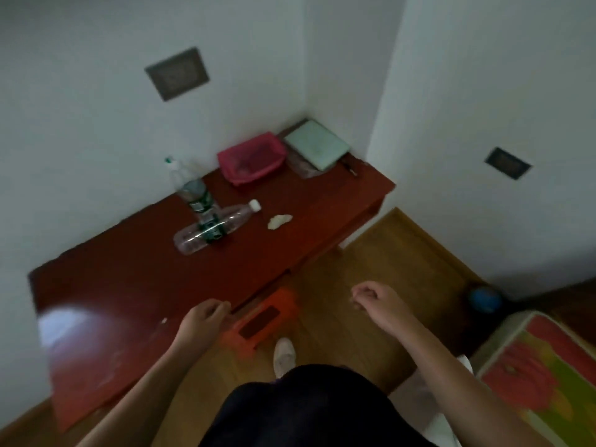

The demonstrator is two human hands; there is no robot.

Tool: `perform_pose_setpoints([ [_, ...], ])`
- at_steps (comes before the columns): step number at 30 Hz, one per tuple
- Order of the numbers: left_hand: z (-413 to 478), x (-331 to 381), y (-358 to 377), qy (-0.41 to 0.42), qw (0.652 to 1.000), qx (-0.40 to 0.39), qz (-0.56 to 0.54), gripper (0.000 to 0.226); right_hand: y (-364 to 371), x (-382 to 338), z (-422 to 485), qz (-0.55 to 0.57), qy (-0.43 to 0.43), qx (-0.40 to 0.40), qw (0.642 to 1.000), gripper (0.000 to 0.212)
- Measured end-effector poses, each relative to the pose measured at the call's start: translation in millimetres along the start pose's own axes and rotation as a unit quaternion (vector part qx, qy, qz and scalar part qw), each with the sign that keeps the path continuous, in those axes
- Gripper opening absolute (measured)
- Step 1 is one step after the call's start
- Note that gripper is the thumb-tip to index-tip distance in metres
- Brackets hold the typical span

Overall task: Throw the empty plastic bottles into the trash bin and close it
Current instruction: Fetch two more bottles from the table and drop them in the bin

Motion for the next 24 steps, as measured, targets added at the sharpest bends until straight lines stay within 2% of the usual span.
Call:
perform_pose_setpoints([
  [6,3.0,-11.9,-43.4,-0.019,0.995,0.074,-0.061,0.020,27.7,-72.3,42.9,-0.092,-0.071,-0.066,0.991,0.011],
  [10,29.0,-7.9,-74.5,0.000,0.994,0.106,-0.037,0.014,45.8,-112.9,61.8,-0.116,-0.107,-0.075,0.985,0.010],
  [12,48.2,3.5,-85.3,0.015,0.993,0.118,-0.003,0.011,51.8,-128.8,70.5,-0.123,-0.117,-0.068,0.983,0.011],
  [14,72.0,17.0,-92.9,0.038,0.990,0.133,0.034,0.018,57.0,-141.8,79.4,-0.124,-0.121,-0.060,0.983,0.012],
  [20,150.4,44.0,-102.9,0.115,0.951,0.148,0.246,0.070,66.9,-156.9,99.1,-0.102,-0.093,-0.037,0.990,0.012],
  [24,181.9,54.4,-97.4,0.148,0.924,0.118,0.331,0.068,70.1,-153.6,108.7,-0.094,-0.068,-0.005,0.993,0.010],
])
Point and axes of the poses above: each hand's wrist, its own z-axis towards the middle knuckle, its own y-axis out of the palm, x = y × z, the point moved 1 cm from there along z, towards the middle knuckle, and after that the axes turned 3 degrees about -z, right-handed, at the moved point
